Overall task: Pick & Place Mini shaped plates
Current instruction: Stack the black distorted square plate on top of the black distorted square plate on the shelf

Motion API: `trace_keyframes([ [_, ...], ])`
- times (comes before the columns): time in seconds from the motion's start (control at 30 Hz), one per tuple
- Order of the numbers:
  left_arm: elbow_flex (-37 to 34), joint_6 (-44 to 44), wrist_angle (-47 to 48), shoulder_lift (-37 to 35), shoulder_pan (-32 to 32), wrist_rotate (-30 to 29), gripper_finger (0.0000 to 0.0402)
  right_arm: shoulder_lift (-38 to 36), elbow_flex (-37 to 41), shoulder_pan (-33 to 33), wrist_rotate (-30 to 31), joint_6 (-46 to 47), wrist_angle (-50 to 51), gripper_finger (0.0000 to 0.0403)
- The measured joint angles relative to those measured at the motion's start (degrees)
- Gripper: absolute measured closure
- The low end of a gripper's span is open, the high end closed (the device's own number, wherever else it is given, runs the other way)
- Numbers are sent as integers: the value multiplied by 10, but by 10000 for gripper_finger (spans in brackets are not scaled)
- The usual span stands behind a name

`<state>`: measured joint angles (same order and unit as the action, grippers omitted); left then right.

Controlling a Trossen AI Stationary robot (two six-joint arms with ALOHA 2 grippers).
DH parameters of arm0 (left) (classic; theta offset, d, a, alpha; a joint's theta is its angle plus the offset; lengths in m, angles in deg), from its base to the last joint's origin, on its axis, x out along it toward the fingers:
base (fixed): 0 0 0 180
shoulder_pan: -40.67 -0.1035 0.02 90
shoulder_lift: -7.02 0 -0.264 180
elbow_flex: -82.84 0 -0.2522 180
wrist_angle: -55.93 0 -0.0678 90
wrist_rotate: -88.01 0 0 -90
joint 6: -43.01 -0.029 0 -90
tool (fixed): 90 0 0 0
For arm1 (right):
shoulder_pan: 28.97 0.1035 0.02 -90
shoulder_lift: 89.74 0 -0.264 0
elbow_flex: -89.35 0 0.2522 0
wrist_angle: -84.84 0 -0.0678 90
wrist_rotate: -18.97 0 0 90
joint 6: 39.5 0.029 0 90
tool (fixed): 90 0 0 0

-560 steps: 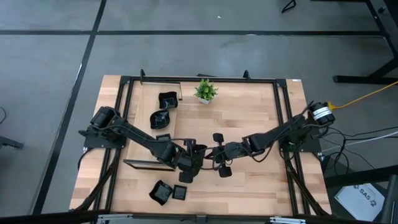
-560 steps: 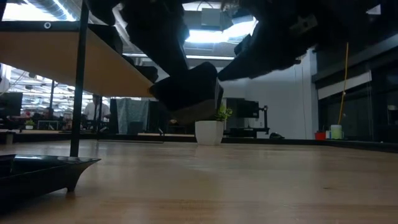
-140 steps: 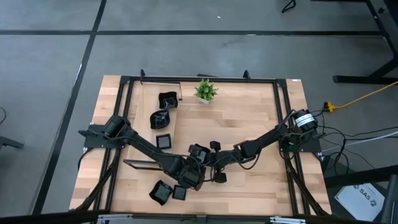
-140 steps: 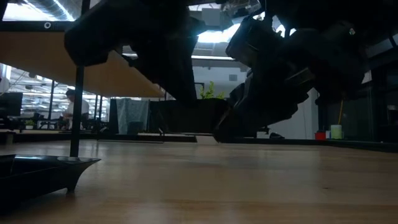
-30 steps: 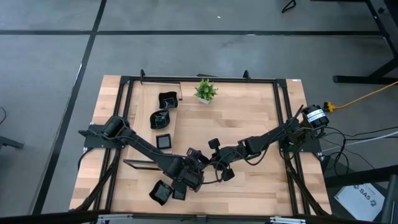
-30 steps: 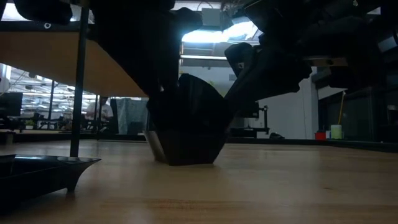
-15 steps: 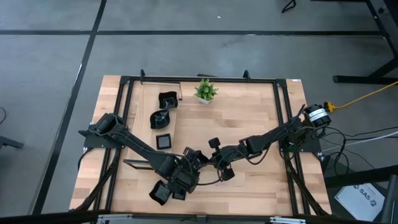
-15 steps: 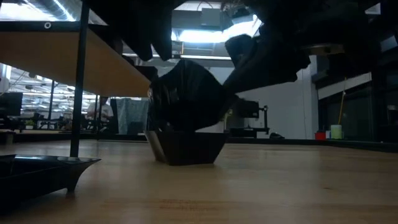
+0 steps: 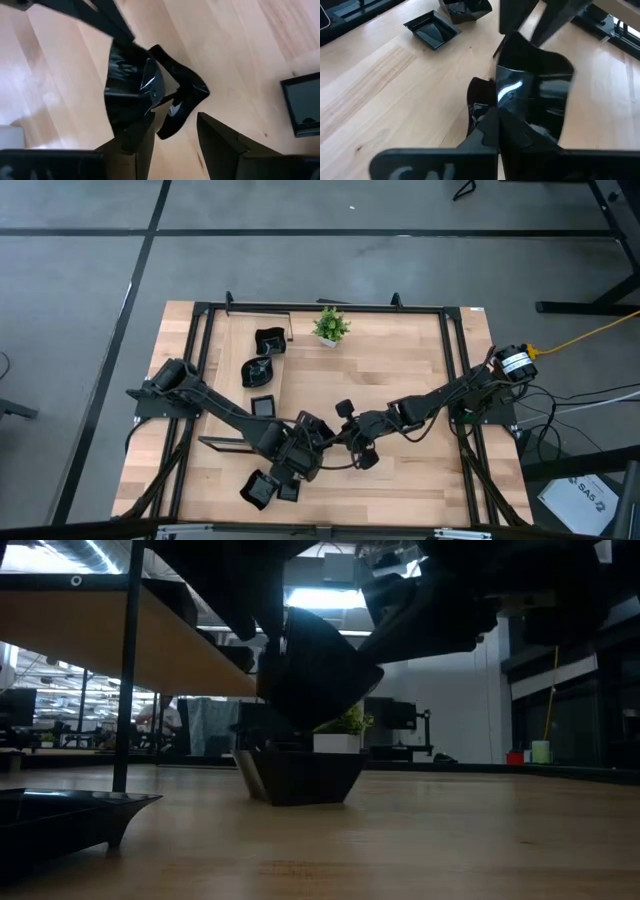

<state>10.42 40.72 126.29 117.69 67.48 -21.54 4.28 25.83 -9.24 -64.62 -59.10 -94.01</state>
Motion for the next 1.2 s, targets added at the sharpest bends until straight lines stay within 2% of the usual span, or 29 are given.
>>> trace_keyframes([
  [0.7, 2, -14, 1, -6, 31, -1, 274, 0, 0, -1, 0, 10, 0, 402],
  [0.83, 2, -15, 2, -6, 37, -25, 275, 0, 0, -1, 0, 12, 0, 402],
  [1.1, 2, -23, 2, -6, 26, -51, 278, 0, 0, -1, -1, 14, 0, 402],
  [1.2, 2, -30, 2, -6, 16, -39, 281, 0, 0, -1, -1, 14, 0, 402],
])
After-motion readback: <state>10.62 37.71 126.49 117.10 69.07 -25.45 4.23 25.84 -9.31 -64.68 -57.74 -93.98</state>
